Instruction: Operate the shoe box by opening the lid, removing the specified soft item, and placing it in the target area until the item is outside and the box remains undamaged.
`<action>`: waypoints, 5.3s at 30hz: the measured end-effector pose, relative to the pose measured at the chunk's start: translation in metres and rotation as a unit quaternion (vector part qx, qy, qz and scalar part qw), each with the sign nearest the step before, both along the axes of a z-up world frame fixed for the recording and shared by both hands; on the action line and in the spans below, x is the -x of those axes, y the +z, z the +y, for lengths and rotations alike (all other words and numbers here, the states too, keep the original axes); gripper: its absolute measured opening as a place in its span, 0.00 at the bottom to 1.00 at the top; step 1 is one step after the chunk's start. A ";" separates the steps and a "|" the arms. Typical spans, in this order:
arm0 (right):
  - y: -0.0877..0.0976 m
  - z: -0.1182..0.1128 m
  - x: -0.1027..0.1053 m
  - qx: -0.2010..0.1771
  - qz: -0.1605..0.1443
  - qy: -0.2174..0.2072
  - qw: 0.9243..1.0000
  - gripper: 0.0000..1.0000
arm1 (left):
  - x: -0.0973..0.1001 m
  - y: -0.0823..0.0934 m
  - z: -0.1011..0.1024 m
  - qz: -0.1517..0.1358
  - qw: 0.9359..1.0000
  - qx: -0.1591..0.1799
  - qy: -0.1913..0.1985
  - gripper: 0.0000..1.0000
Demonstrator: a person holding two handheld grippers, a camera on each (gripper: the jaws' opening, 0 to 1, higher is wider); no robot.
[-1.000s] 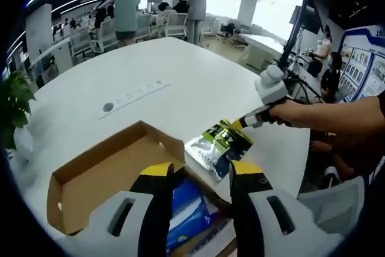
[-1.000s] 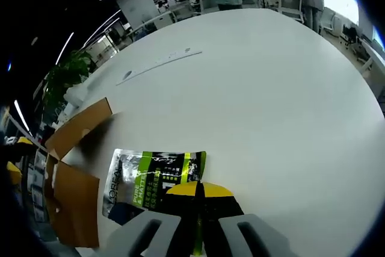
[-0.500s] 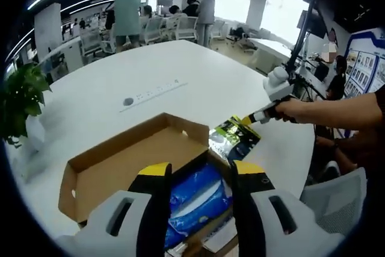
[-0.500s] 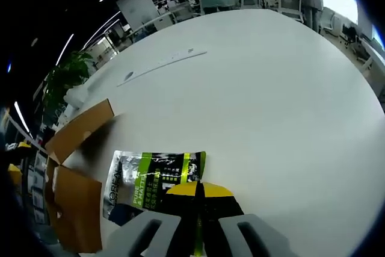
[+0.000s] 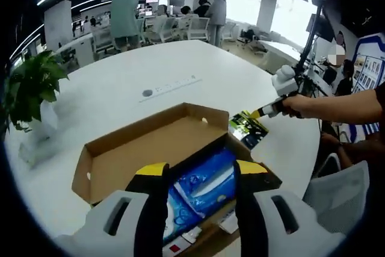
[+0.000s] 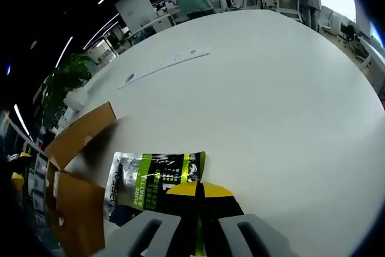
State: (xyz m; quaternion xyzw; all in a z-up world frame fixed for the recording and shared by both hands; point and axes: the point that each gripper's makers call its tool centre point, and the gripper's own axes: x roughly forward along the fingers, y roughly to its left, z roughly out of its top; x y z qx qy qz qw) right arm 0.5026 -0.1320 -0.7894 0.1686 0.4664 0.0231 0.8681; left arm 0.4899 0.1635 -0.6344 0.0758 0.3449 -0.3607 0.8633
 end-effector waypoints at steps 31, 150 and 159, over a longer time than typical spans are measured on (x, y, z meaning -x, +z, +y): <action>0.006 0.010 -0.009 0.038 -0.019 0.031 0.999 0.00 | 0.007 -0.013 0.078 0.011 0.998 -0.019 0.061 0.44; 0.121 0.279 0.057 0.068 -0.217 0.546 0.806 0.83 | 0.028 -0.077 0.115 -0.032 0.947 -0.172 -0.269 0.89; 0.107 0.287 0.054 0.083 -0.209 0.572 0.789 0.89 | 0.026 -0.079 0.113 -0.032 0.943 -0.171 -0.283 0.91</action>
